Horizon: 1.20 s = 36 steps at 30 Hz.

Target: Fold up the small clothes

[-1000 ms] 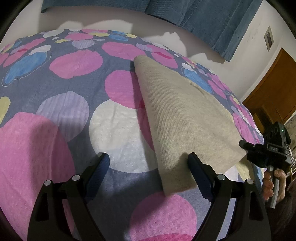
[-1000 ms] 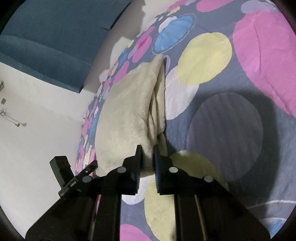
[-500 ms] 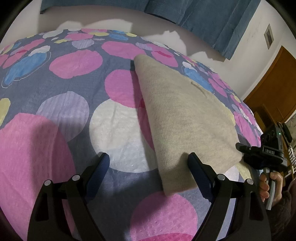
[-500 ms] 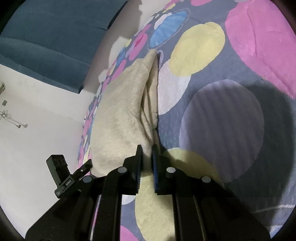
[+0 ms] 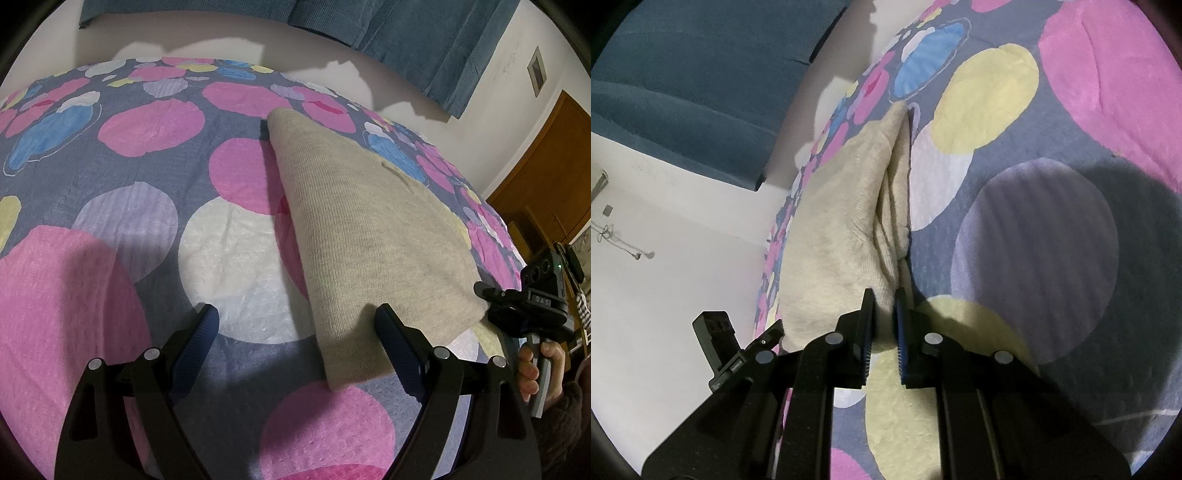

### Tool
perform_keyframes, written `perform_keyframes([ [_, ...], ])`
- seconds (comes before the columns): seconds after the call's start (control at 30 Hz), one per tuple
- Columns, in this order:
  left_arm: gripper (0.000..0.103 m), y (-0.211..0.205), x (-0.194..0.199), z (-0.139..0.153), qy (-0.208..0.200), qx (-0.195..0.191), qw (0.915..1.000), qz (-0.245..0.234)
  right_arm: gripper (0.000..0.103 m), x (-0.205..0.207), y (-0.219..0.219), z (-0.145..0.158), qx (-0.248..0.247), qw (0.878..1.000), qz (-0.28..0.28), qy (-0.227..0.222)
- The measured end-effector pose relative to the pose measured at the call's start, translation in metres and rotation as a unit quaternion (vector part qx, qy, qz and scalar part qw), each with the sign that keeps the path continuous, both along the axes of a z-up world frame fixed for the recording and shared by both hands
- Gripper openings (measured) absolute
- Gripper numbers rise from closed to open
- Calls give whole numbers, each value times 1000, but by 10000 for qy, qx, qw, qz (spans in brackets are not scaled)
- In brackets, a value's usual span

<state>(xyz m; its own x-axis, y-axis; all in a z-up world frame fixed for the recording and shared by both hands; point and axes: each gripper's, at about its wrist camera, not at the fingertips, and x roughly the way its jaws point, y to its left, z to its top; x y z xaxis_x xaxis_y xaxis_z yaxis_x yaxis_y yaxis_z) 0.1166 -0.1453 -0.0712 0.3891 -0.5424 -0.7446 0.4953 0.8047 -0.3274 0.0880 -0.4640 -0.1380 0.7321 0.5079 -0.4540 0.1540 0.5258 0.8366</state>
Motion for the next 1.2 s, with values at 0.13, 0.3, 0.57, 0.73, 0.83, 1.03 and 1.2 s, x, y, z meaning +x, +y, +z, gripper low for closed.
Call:
perform_keyframes([
  [0.13,85,2,1,0,18,-64,10000,3,19,-5,-3,3,118,9998,-62,-171],
  [0.3,85,11,0,5,94,-362,9993,59,33,-14,-8,10,171,9989,-253,-361],
  [0.57,85,13,24,18,862,-1145,9895,-175,54,5,-20,23,77,9993,-306,-205],
  [0.73,85,-14,65,10,956,-781,9914,-430,59,51,-32,23,-72,9998,-159,29],
  [0.83,85,-21,94,-6,1251,-1034,9858,-424,59,80,-37,18,15,10000,-63,30],
  [1.03,85,-31,143,-15,1518,-1632,9742,-350,60,139,-37,15,40,9996,271,-30],
  [1.2,54,-56,161,-17,1349,-1225,9820,-503,57,168,-32,16,-67,9983,568,-55],
])
